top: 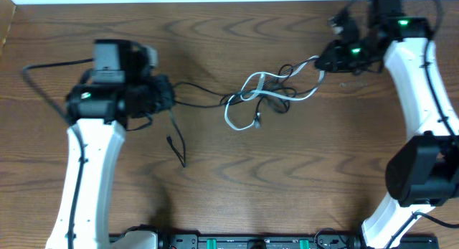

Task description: Untangle cables

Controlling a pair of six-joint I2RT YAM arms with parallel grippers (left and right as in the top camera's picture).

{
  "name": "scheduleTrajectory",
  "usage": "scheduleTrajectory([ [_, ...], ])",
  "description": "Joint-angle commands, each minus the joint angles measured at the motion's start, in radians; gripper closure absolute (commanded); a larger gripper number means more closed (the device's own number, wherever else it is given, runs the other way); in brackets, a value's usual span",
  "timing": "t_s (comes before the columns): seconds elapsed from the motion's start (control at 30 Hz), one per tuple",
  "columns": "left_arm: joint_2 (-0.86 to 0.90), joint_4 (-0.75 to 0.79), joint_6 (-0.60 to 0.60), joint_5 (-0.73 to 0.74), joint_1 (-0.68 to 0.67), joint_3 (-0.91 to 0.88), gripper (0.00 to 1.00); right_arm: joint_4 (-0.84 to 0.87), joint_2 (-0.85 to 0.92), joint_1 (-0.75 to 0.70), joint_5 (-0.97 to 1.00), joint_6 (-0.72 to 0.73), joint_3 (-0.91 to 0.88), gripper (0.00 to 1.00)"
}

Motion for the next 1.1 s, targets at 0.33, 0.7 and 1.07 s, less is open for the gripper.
scheduleTrajectory([
  [0.33,0.092,0.009,0.043,-0.076,-0.093,-0.005,0.47,-0.01,0.01,0.05,0.294,0.157,-0.005,0.36],
  [0.7,0.141,0.186,0.043,-0.072,-0.278,-0.005,0.45,0.023,0.01,0.076,0.179,0.104,-0.005,0.31],
  [1.07,0.4,0.304,-0.021,-0.039,-0.473,-0.005,0.41,0.015,0.01,0.021,0.261,0.109,-0.005,0.28],
])
